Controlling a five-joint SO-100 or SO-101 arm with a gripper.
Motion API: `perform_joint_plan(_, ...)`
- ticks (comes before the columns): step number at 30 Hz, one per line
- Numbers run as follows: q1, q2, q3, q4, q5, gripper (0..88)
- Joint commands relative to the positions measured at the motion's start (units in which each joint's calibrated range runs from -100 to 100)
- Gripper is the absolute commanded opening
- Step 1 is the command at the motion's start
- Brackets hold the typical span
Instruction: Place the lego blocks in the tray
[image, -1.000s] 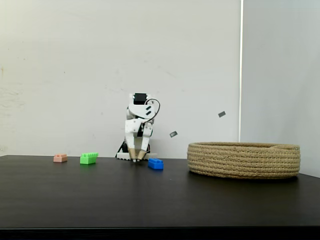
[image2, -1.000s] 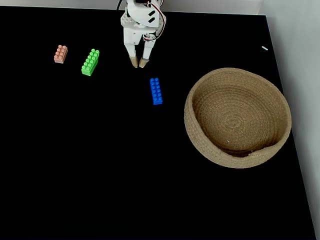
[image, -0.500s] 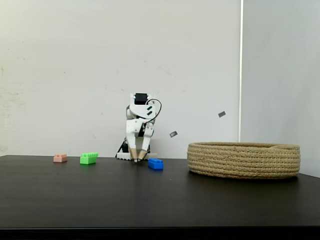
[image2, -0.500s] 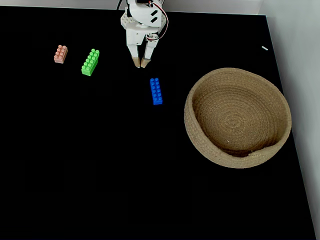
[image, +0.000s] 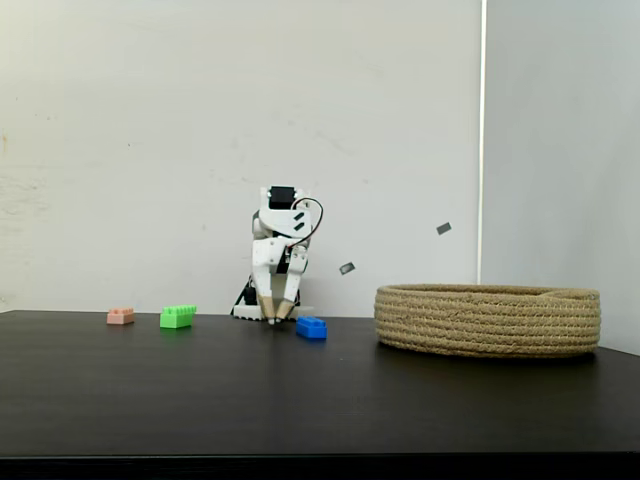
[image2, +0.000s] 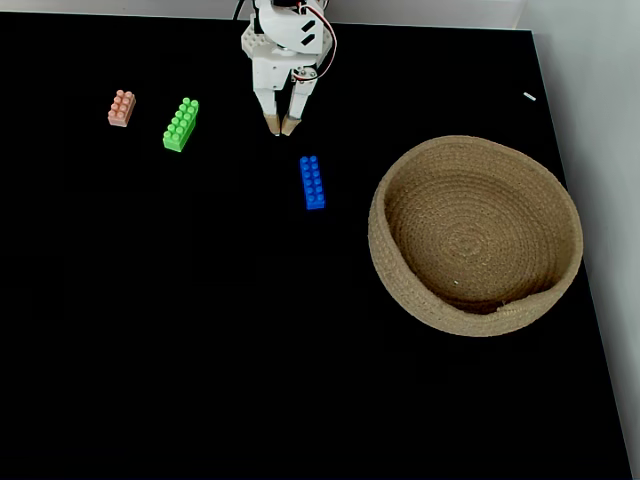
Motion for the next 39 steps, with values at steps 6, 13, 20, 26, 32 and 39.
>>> perform_joint_plan(6,-0.3,-0.4,0.8,0.3,0.5,0.1)
perform_joint_plan(13,-0.3,-0.4,0.8,0.3,0.6,0.1)
perform_joint_plan(20,-0.4,-0.4,0.8,0.3,0.9,0.2)
perform_joint_plan(26,-0.6,-0.4,0.8,0.1,0.4,0.1)
perform_joint_plan(32,1.0,2.1,-3.9,-6.3,-4.0,9.0)
perform_joint_plan(39,7.3,13.5,-19.1,-10.6,0.7,15.7)
